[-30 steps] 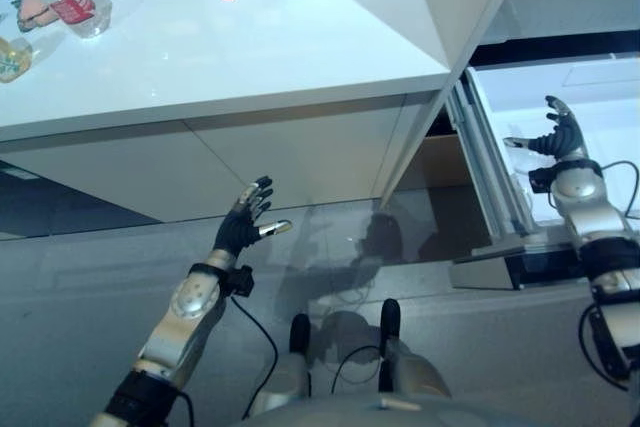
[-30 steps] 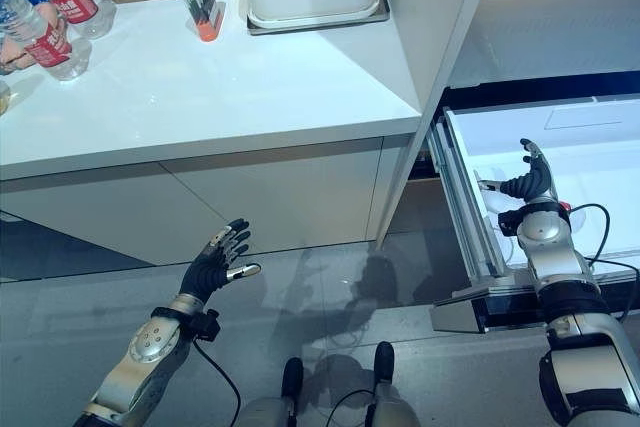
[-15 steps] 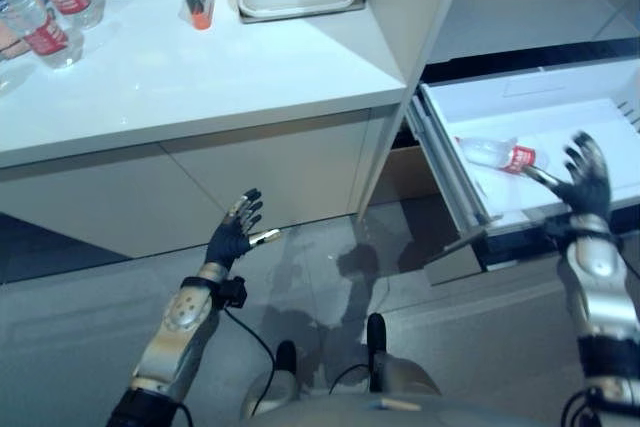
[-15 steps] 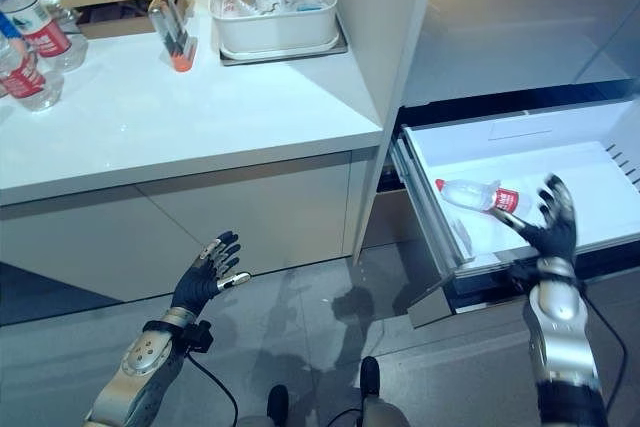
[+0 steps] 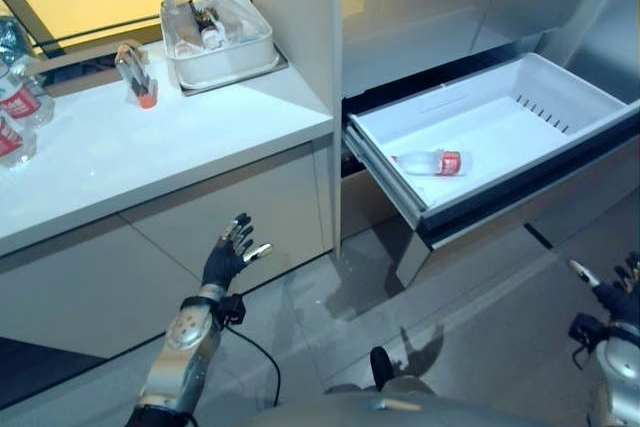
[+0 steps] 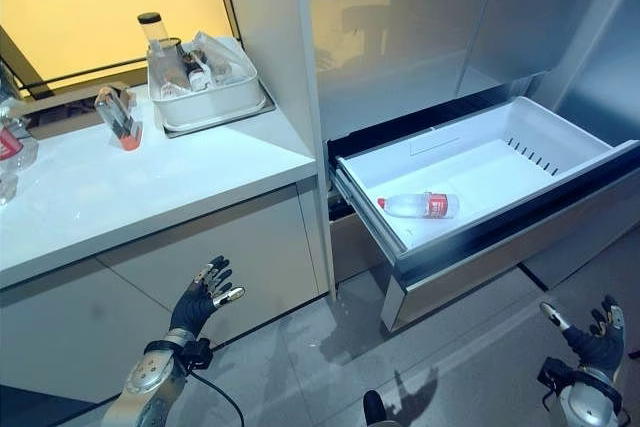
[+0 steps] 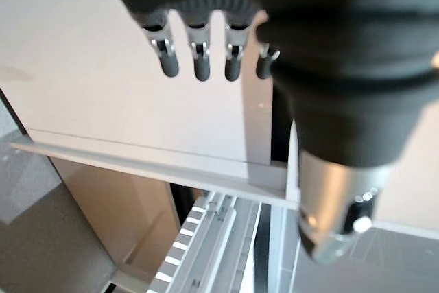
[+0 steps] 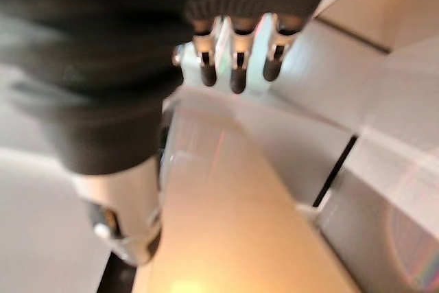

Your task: Take the drinks into the refrigerator

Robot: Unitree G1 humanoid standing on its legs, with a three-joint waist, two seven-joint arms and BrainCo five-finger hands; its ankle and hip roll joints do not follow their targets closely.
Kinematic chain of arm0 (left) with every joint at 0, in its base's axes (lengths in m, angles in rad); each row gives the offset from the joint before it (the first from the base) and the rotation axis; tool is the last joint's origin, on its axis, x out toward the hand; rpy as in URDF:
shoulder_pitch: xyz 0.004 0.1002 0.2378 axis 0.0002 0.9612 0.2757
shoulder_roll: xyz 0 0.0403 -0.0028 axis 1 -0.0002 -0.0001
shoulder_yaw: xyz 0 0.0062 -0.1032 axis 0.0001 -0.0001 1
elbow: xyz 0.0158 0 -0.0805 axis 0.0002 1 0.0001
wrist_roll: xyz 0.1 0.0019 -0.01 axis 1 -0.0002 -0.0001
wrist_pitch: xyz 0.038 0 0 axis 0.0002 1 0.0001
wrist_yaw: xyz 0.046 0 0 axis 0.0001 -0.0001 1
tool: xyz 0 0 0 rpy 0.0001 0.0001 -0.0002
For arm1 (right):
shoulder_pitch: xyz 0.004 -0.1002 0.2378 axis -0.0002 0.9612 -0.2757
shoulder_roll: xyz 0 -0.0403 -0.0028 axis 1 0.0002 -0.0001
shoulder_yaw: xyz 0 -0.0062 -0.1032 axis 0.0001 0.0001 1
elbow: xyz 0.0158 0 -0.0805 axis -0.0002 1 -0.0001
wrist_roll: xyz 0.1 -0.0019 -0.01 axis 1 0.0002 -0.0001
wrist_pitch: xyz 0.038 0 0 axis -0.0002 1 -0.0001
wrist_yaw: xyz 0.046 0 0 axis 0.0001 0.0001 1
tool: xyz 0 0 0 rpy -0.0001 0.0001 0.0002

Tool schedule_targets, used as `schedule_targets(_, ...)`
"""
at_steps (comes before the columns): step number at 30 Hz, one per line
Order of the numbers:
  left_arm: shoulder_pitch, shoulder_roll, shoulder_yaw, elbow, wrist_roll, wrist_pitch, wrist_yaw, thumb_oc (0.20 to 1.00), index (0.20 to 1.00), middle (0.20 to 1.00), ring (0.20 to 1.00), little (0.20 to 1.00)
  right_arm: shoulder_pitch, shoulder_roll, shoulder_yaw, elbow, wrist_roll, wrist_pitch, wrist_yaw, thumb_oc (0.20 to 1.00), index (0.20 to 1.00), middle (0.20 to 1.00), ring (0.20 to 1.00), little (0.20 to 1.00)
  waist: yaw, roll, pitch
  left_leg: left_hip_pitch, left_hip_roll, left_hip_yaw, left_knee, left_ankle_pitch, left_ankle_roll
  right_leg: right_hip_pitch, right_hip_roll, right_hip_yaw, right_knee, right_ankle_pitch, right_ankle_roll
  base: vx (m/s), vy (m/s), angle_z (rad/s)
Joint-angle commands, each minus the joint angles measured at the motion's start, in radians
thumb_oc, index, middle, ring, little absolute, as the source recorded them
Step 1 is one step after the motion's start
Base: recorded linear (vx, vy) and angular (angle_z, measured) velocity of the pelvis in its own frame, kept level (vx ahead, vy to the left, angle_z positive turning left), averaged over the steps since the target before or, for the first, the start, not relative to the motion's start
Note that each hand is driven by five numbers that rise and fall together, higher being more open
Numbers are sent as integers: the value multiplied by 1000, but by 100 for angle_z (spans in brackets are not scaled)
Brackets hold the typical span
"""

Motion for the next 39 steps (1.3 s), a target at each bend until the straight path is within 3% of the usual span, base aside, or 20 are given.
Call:
schedule_targets(1, -16, 13, 23, -1, 43, -40, 2, 1000, 1000, 1000, 1000, 1000, -40, -31, -50, 43, 35, -41, -1, 1000, 1000, 1000, 1000, 1000, -12, -23, 3, -78, -6, -62, 45, -13, 22, 70, -1, -14, 37, -151, 48, 0, 0, 0)
schedule_targets(5, -18, 27, 14, -5, 46, -41, -16, 1000, 1000, 1000, 1000, 1000, -26, -43, -2, 124, 5, -6, 27, 1000, 1000, 1000, 1000, 1000, -17, -20, 10, -73, -6, -58, 47, -16, 22, 69, -2, -12, 44, -154, 49, 0, 0, 0)
schedule_targets(6, -15, 34, 17, -16, 60, -41, -19, 1000, 1000, 1000, 1000, 1000, -21, -45, 14, 148, -4, 7, 36, 944, 944, 944, 944, 944, -15, -18, 12, -72, -7, -60, 48, -17, 23, 69, -3, -13, 46, -154, 49, 0, 0, 0)
schedule_targets(7, -9, 40, 12, -16, 76, -40, -16, 1000, 1000, 1000, 1000, 1000, -22, -46, 51, 188, -40, 28, 42, 297, 297, 297, 297, 297, -11, -17, 18, -73, -8, -61, 51, -19, 24, 71, -4, -13, 48, -156, 48, 59, 11, -1)
schedule_targets(8, -9, 50, 4, -15, 103, -45, -17, 1000, 1000, 1000, 1000, 1000, -24, -50, 76, 218, -72, 39, 40, 200, 200, 200, 200, 200, -7, -14, 19, -66, -8, -64, 49, -31, 25, 79, -5, -16, 46, -166, 50, 58, 10, 0)
schedule_targets(17, -23, 152, -65, 4, 237, -68, -50, 1000, 1000, 1000, 1000, 1000, -148, -135, 293, 215, -282, 71, 71, 200, 200, 200, 200, 200, 40, -13, 38, -68, -12, -82, 51, -26, 24, 97, -16, -38, 38, -168, 54, 11, 0, 0)
schedule_targets(18, -56, 209, -118, -21, 261, -76, -83, 1000, 1000, 1000, 1000, 1000, -216, -183, 359, 208, -328, 76, 92, 200, 200, 200, 200, 200, 57, -11, 39, -71, -14, -90, 47, -24, 23, 99, -20, -46, 35, -168, 57, 19, 4, 5)
schedule_targets(27, -228, 325, -297, -136, 264, -101, -125, 1000, 1000, 1000, 1000, 1000, -504, -365, 525, 189, -383, 67, 97, 200, 200, 200, 200, 200, 90, -6, 75, -114, -28, -115, 34, -1, 21, 69, -31, -76, 30, -154, 64, -27, 1, 10)
schedule_targets(39, -294, 296, -413, -143, 266, -104, -126, 1000, 1000, 1000, 1000, 1000, -885, -461, 750, 293, -411, 92, 99, 200, 200, 200, 200, 200, 123, 11, 141, -188, -40, -123, 36, 31, 19, 2, -43, -87, 24, -115, 69, -54, 13, -1)
